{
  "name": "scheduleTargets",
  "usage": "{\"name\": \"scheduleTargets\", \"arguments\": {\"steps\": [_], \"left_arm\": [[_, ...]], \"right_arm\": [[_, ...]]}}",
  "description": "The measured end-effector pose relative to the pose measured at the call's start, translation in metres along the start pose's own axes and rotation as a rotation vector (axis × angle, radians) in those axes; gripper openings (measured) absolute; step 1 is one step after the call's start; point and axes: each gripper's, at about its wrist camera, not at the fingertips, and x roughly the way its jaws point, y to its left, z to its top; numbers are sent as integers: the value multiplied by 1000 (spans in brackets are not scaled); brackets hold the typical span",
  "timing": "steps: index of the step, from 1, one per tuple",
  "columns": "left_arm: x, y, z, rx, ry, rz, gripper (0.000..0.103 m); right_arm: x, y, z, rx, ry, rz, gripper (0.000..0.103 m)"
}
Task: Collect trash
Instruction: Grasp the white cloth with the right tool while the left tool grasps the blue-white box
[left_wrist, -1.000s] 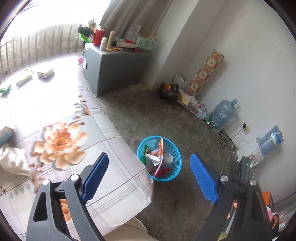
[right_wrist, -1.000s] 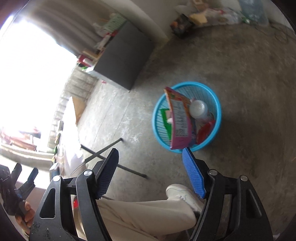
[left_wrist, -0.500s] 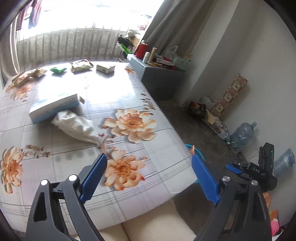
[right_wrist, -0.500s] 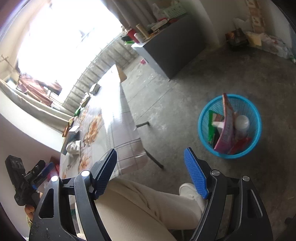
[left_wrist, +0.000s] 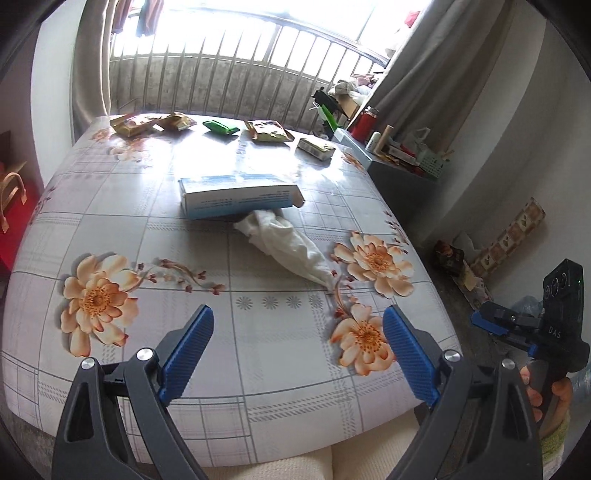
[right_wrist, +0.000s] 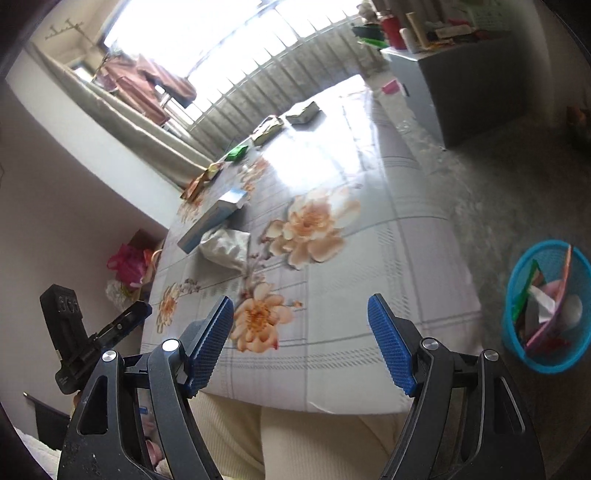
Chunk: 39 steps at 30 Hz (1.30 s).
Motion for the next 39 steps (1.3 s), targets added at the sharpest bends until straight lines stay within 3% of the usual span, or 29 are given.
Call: {"name": "scheduleTargets", "arguments": {"steps": [8,14,18,22,23,25,28,33,39], "left_arm": [[1,34,11,-52,-18,40,92],[0,60,25,-93,-60,67,92],[1,74,28,-115,-60,77,92],[3,82,30,-125,-57,80,92],[4,83,32,-123,-56,79,92],[8,83,37,-114,-56,78,92],[16,81,49,-96,-59,71,92],[39,73,83,-82,-46,30,92],[80,50,121,2,-10,20,93]], "right_arm": [[68,68,31,-167,86,68,72],[133,110,53,-288,128,57,71],[176,125,61,-332,147,-21,61],[199,126,56,-375,184,-81,33],[199,124,54,-368,189,-79,31],[194,118,51,-356,185,-68,16],[177,108,47,-326,184,-50,8],[146,85,36,-269,185,-70,7],[99,45,17,-132,155,-95,6]]}}
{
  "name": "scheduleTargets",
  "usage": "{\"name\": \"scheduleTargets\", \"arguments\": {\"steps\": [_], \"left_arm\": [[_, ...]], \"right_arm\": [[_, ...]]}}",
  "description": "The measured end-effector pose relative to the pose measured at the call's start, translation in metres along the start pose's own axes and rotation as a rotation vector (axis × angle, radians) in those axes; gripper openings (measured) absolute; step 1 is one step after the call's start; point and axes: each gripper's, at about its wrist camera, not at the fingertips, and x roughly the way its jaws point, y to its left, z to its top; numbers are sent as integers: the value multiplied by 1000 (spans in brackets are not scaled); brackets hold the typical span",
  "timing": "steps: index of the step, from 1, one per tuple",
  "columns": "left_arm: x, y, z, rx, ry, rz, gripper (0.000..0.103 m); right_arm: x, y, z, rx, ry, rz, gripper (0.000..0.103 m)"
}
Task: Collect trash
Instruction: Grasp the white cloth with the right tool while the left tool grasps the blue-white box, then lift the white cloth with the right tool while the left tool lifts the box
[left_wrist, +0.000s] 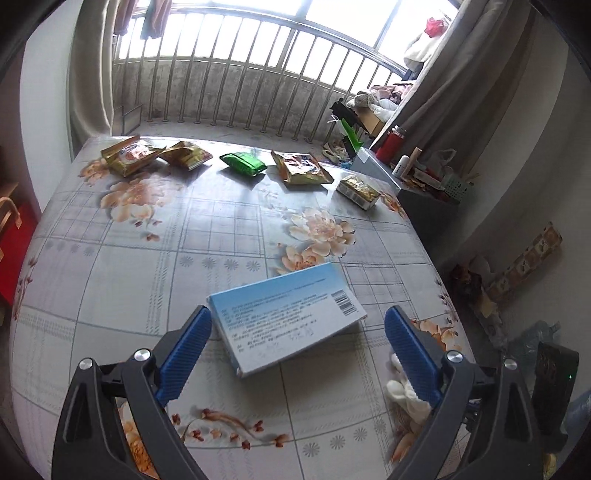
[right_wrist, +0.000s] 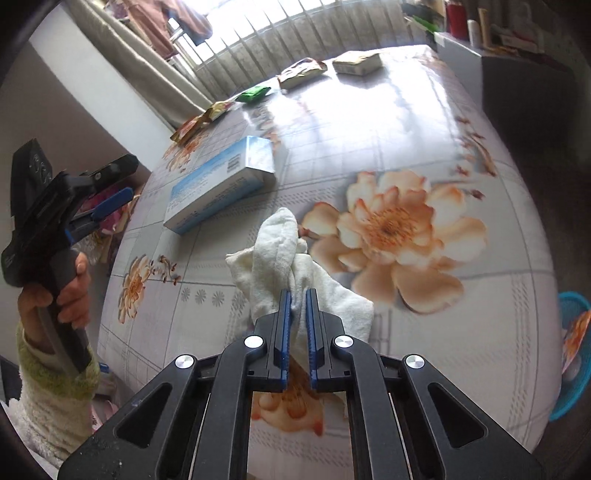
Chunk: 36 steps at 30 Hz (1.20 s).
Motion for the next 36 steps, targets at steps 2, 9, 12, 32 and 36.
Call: {"name": "scheduleTargets", "arguments": {"steps": [2,9,12,32,36], "left_arm": [[16,-5,8,36,7,20,94],[84,13,33,-14,65,93,94],[97,25,33,-62,91,93,94],[61,-34,-41,293,227,79,81],[60,-38,-49,287,219,143,76]], "right_arm": [[-9,-13,-9,57,-1,23,6],[-20,-31,-19,138,-11,47,6],[-23,-35,-24,153,-11,59,7],[-26,-50,-36,207,-10,109,9],[-29,-54,-39,224,-15,102,9]]}}
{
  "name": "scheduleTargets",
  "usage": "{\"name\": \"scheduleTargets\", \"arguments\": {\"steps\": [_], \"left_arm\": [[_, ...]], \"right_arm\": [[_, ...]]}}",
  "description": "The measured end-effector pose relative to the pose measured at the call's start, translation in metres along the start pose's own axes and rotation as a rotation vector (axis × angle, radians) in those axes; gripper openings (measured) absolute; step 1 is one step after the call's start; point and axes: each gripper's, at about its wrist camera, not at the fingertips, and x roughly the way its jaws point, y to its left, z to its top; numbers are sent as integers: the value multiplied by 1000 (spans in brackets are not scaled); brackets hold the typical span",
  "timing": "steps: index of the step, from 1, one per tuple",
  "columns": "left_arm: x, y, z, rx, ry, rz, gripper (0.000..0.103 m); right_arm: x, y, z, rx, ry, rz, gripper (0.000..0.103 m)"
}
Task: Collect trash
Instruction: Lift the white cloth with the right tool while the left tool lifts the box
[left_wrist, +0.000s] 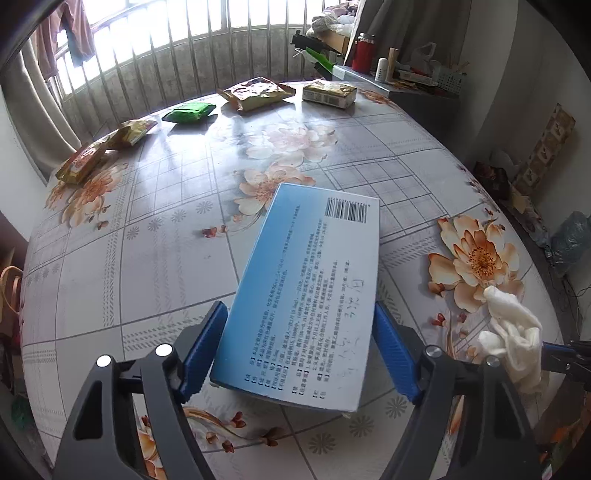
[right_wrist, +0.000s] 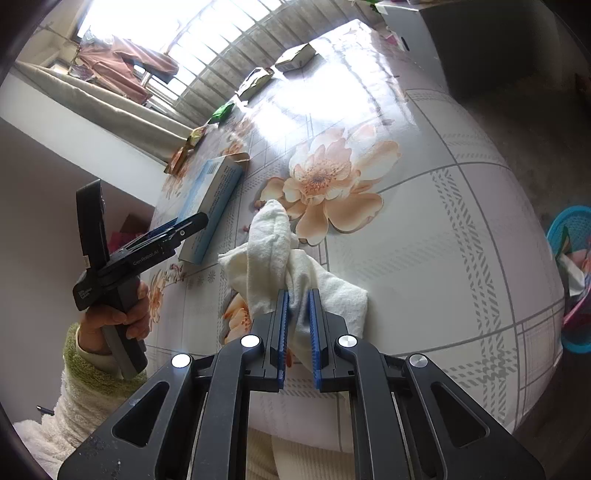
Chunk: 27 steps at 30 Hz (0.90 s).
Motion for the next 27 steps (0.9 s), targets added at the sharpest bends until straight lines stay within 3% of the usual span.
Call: {"name": "scheduleTargets", "arguments": {"steps": [6,16,18,20,22,27], "left_arm": [[-15,-7,-18,-50,23,12,76],[-73,-21,-104,-184,85,-50,77],[-80,-21,-109,-209,72,-67,84],[-82,-20,-109,-218,46,-67,88],[-80,-20,-104,-209,46,-56,88],[-65,-25,-92,-154,50,-40,88]], "right_arm": [[-10,-5,-7,30,-18,4,6],[-16,-7,-12,45,-11,15,10],[-18,-6,-13,46,-13,14,10],[-19,-5,-13,47,-12,10,16],[-19,-3,-13,49,-9,4,30],[-23,2,-10,38,-16,-1,45]]}}
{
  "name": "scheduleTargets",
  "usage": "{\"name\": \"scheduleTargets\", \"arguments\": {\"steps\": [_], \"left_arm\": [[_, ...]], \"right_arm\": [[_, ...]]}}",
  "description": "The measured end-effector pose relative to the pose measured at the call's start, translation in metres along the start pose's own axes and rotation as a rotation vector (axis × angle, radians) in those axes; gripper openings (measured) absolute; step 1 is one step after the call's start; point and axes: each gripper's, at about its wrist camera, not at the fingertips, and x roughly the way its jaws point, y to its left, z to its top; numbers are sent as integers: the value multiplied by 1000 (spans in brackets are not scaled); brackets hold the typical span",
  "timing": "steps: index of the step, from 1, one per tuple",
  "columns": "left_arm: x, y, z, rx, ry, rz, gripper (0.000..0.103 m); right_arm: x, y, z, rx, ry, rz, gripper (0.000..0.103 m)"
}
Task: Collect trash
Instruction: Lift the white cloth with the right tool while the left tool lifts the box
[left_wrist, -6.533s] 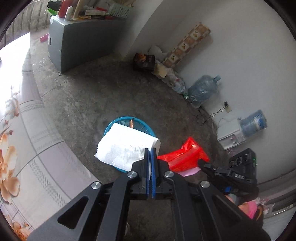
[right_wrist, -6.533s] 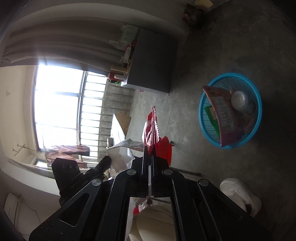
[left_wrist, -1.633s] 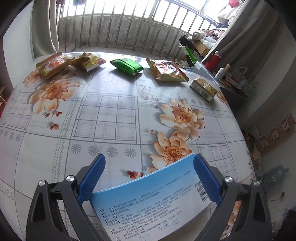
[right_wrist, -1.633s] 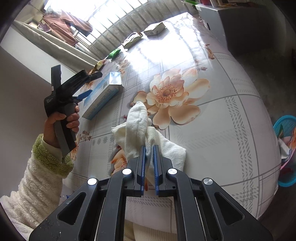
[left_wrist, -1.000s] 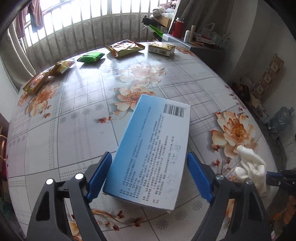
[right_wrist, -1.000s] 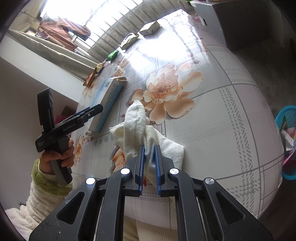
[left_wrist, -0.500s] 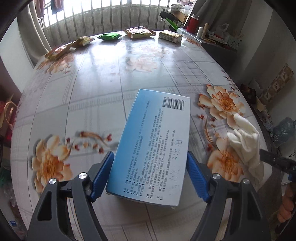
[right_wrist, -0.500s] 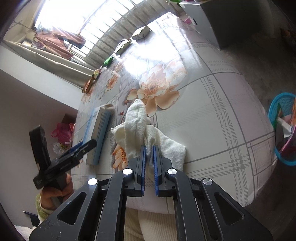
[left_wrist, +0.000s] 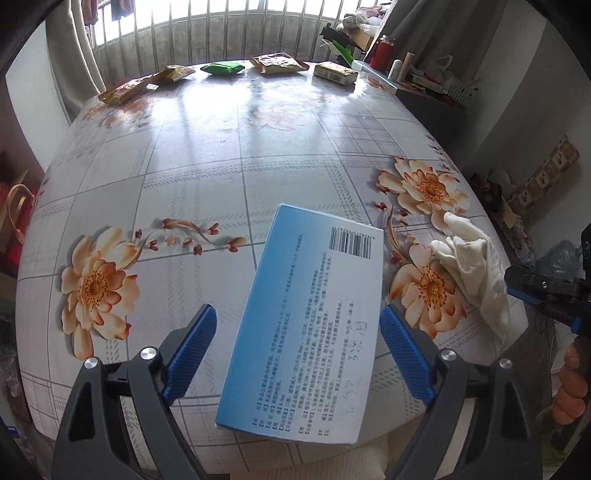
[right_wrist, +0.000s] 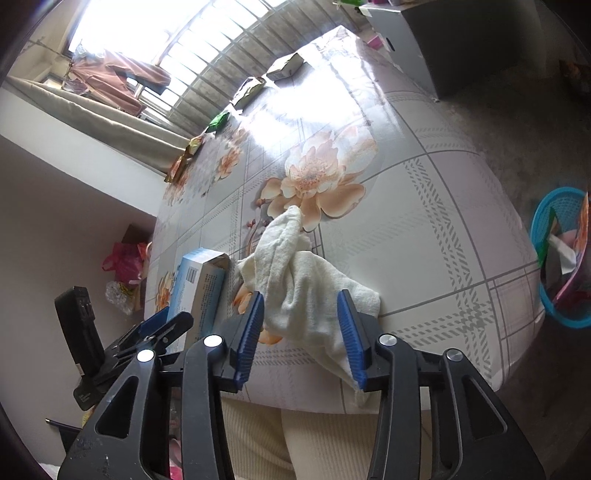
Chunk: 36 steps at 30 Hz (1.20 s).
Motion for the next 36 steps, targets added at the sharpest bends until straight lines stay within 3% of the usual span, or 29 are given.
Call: {"name": "scheduleTargets", "arguments": {"steps": [7,15,23,32,36], "left_arm": [[18,-10,6,57,16,73,88],[25,-16,-1,85,7,115,88],[24,-19,-1,90,-1,109,84],[22,-20,-2,100,-20,112,75],[20,-21,-3,111,-27,120,74]], "right_arm": [[8,21,2,-123,-2,-92,60],[25,40,-1,-268,-7,-253,61],[35,35,5,-248,4,-247,61],[32,33,4,-228,-2,-237,46],[32,33,3,-222,1,-228,32]]}}
